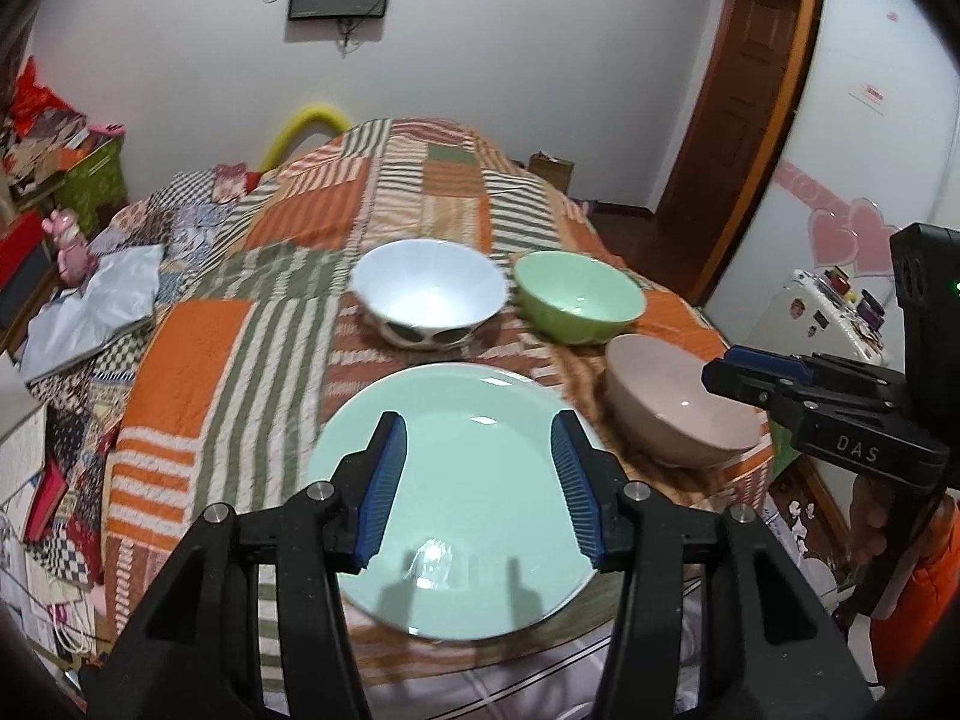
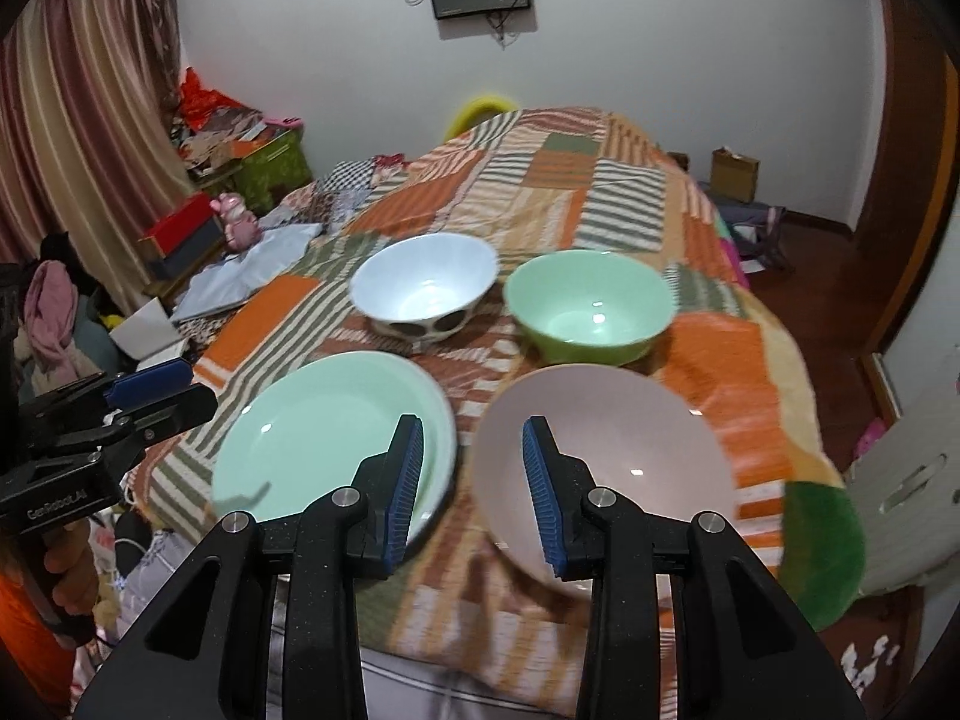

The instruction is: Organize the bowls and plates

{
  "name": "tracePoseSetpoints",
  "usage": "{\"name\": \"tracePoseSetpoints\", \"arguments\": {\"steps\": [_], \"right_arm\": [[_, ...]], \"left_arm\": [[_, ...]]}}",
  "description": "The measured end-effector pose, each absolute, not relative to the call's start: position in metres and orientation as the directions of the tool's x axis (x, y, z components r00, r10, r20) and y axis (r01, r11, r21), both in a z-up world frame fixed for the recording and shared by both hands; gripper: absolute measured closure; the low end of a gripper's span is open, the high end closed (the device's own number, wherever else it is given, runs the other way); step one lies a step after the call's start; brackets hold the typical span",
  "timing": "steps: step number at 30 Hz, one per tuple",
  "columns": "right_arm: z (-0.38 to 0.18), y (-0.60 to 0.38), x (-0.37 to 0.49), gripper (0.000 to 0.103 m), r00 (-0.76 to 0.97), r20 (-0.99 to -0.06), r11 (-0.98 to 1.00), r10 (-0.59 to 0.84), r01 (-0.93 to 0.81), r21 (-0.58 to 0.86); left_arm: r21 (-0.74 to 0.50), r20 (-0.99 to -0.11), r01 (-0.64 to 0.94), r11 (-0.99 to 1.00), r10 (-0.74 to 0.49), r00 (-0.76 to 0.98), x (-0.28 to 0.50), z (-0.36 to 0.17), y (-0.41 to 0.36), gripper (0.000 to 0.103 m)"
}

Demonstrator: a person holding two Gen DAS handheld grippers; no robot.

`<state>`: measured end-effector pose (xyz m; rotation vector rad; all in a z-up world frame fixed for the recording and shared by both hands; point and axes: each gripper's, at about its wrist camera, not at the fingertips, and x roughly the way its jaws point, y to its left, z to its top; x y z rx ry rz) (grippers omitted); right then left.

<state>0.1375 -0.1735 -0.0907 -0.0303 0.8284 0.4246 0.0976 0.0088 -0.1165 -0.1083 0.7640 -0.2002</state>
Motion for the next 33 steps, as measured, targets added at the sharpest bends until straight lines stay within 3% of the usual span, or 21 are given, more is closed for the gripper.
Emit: {"name": "tracePoseSetpoints", "arguments": {"steps": [9,11,14,27,33], "right_arm": [[-0.096,-0.211,0.145,0.070,0.609,-0.735,0.940,0.296,-0.322,0.112],[-0.100,-0.222,0.148,0.054,0.609,-0.737,0.945,0.294,-0.302,0.127],[-0.102,-0.236,0.150,0.042,0.622,-0.730,0.952,0.282,-0.278,0.130],[-0.132,-0.271,0.168,0.042,0.553,-0.785,0.956,0.280,-0.234,0.176],[-0.142,-0.275,0.171,0.052,0.522,-0.799,0.951,0.300,-0.233,0.205]], "left_arm": [[-0.155,-0.691,0.201,0.967,-0.252,0.678,0.123,-0.119,-0.034,0.052],[-0.157,-0.698,0.208,0.965,-0.258,0.668,0.128,-0.122,-0.042,0.050],[-0.161,-0.713,0.221,0.962,-0.268,0.648,0.138,-0.128,-0.055,0.048],[-0.198,-0.790,0.267,0.943,-0.315,0.526,0.176,-0.168,-0.103,0.045],[-0.207,-0.811,0.270,0.940,-0.320,0.490,0.186,-0.183,-0.112,0.048]]}}
